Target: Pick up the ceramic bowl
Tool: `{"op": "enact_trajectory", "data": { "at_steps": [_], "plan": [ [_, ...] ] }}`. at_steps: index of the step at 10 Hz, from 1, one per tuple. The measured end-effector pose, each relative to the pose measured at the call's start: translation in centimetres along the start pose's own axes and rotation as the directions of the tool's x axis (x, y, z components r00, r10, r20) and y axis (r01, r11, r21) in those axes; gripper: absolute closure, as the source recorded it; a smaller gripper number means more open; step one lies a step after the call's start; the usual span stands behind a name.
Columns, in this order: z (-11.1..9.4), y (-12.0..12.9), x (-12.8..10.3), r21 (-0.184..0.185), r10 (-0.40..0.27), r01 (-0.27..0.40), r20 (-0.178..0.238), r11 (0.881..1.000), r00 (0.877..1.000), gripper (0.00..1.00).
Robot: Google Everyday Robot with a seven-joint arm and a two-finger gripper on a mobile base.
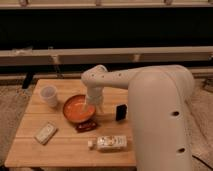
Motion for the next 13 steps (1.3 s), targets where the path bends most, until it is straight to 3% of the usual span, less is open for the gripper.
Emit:
{"op": "enact_trajectory", "data": {
  "at_steps": [8,10,13],
  "plan": [
    [4.1,-0.8,-0.1,-0.002,-0.015,0.015,-0.082,1.000,0.997,0.22],
    [4.6,-0.7,0.0,0.003,-0.014,0.015,-0.095,1.000,0.995,0.41],
    [2.7,-0.5,-0.2,-0.017,-0.024,0.023,-0.091,1.000,0.996,0.70]
  ]
}}
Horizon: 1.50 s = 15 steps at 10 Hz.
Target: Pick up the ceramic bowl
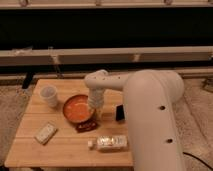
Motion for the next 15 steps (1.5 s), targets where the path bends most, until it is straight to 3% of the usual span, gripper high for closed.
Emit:
{"op": "enact_trajectory", "data": {
  "at_steps": [3,5,8,10,15],
  "plan": [
    [-0.5,0.2,0.0,-0.013,-0.011,0.011,-0.004,1.000,1.000,0.99],
    [-1.1,0.3,0.0,-0.024,-0.016,0.016,-0.003,1.000,1.000,1.00],
    [-3.9,0.6,0.1,-0.047,-0.030,0.030,0.002,0.998,1.000,1.00],
    [-4.2,0.7,0.0,-0.058,-0.040,0.041,0.006,0.997,0.999,1.00],
    [-6.8,1.2,0.0,-0.066,-0.073,0.074,0.014,0.995,0.997,1.00]
  ]
}}
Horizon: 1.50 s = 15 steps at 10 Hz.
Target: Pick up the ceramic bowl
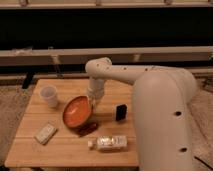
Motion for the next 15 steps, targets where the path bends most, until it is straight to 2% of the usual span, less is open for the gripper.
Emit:
{"op": "enact_trajectory", "data": {
  "at_steps": [15],
  "plan": [
    [-2.4,1.3,0.1,-0.005,-0.030,0.030,-0.007,1.000,1.000,1.00]
  ]
}}
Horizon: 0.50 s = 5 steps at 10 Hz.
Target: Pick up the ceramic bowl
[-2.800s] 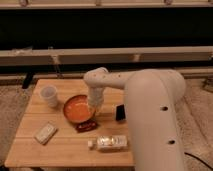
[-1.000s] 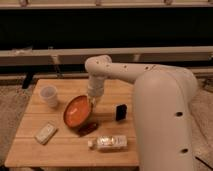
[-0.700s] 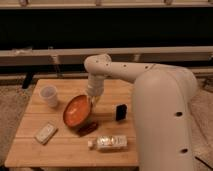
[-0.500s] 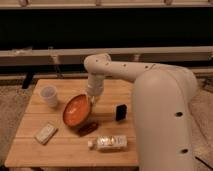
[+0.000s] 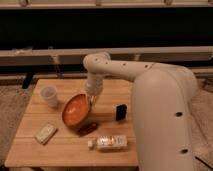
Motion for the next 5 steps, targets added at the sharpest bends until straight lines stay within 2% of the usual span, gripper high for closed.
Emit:
{"op": "enact_trajectory", "data": {
  "at_steps": [5],
  "plan": [
    [-0.54,0.38,0.01,0.000,-0.009,0.009,0.000,1.000,1.000,1.00]
  ]
}}
